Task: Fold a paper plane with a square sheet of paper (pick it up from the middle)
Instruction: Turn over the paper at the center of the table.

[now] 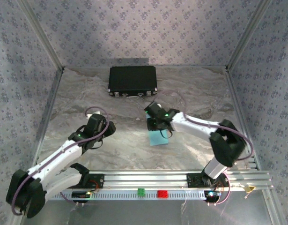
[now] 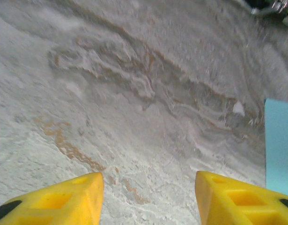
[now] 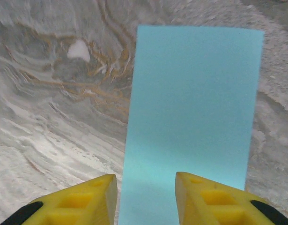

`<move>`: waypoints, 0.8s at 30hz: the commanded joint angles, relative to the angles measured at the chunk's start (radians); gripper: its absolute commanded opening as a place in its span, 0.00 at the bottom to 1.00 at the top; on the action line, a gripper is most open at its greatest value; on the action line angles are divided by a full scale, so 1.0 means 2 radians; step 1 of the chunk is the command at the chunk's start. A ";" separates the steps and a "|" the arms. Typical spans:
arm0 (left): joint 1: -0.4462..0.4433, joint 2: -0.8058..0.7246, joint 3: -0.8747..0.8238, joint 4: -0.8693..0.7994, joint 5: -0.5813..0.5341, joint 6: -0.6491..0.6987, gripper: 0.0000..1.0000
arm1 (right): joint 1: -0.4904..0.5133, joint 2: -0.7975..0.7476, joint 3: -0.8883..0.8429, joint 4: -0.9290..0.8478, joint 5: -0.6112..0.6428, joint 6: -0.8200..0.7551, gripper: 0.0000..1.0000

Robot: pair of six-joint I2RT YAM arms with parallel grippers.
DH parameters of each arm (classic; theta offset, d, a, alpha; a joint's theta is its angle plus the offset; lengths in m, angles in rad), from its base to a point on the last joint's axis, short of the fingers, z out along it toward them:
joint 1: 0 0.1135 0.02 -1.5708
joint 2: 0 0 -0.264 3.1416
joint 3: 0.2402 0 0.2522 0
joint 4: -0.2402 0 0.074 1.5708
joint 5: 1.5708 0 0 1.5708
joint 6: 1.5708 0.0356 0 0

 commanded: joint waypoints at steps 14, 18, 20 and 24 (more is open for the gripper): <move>-0.074 0.271 0.135 0.136 0.216 0.020 0.43 | -0.201 -0.103 -0.244 0.237 -0.303 0.083 0.18; -0.089 0.311 0.159 0.152 0.237 0.008 0.42 | -0.208 -0.082 -0.246 0.265 -0.332 0.088 0.11; -0.094 0.324 0.167 0.155 0.244 0.004 0.42 | -0.208 -0.067 -0.245 0.281 -0.342 0.091 0.11; -0.099 0.339 0.170 0.165 0.250 -0.003 0.42 | -0.210 -0.036 -0.241 0.286 -0.351 0.090 0.09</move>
